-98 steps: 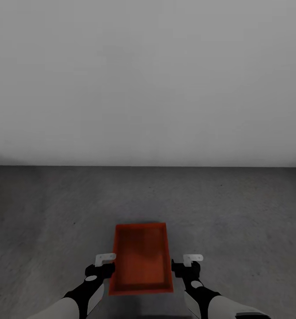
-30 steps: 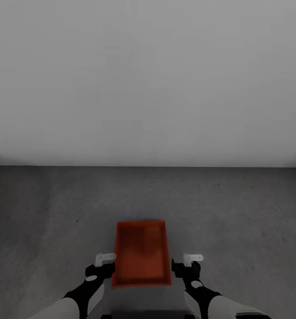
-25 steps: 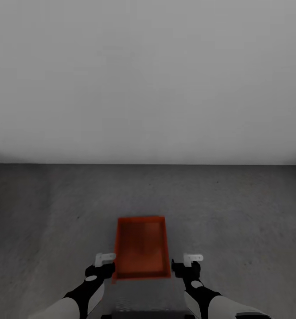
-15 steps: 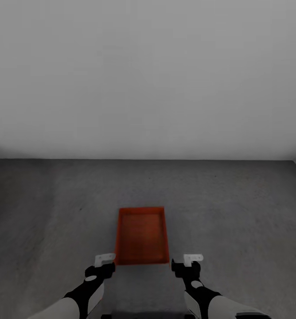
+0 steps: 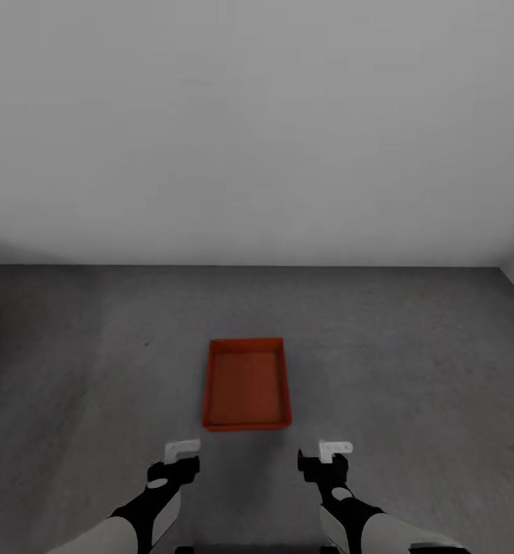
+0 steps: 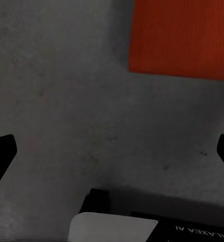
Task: Move the two storage containers from the living room to the garage. In the garage, place one container on the floor and stack the other container on top of it (either order is fine).
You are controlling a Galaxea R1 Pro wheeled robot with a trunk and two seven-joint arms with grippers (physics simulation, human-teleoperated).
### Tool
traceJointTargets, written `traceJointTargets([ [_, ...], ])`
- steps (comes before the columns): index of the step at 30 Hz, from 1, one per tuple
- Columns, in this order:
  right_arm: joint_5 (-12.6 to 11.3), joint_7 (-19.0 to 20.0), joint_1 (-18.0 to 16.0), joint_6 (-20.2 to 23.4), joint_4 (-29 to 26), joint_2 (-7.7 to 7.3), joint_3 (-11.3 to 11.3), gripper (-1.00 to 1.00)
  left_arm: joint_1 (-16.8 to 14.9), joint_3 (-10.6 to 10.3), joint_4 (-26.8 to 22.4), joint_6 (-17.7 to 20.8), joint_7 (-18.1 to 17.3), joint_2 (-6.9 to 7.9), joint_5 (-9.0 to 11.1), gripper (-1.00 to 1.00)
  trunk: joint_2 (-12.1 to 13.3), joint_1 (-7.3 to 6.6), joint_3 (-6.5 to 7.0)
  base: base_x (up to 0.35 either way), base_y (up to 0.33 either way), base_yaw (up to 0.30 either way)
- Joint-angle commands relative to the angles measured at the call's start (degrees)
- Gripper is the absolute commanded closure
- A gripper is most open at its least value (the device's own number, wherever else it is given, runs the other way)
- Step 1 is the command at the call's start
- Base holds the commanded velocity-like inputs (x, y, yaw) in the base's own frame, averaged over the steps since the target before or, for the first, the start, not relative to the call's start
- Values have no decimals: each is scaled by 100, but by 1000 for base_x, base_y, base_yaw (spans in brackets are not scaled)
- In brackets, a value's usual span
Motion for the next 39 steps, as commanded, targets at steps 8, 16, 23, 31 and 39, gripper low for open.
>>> traceJointTargets([
  [8, 56, -38, -4, -10, 7, 3, -16, -100, -3, -8, 13, -26, 8, -5, 48, -100, -7, -2, -6, -315, 0, 0],
  [16, 56, -38, -4, -10, 7, 5, -17, -100, -3, -9, 13, -31, 8, -6, 48, -100, -7, -2, -6, -265, 0, 0],
  [23, 56, -38, -4, -10, 7, 6, -16, -100, -3, -10, 19, -34, 2, -6, 48, -100, -7, -2, -6, -53, 0, 0],
  [31, 50, -38, -4, -10, 7, 1, -17, -100, -3, -9, 22, -34, 5, -11, 48, -100, -7, -2, 9, -5, 0, 0],
  [39, 47, -38, -4, -17, 7, -3, -17, -100, -3, -10, 22, -34, 3, -15, 48, -100, -7, -2, 75, 0, 0, 0],
])
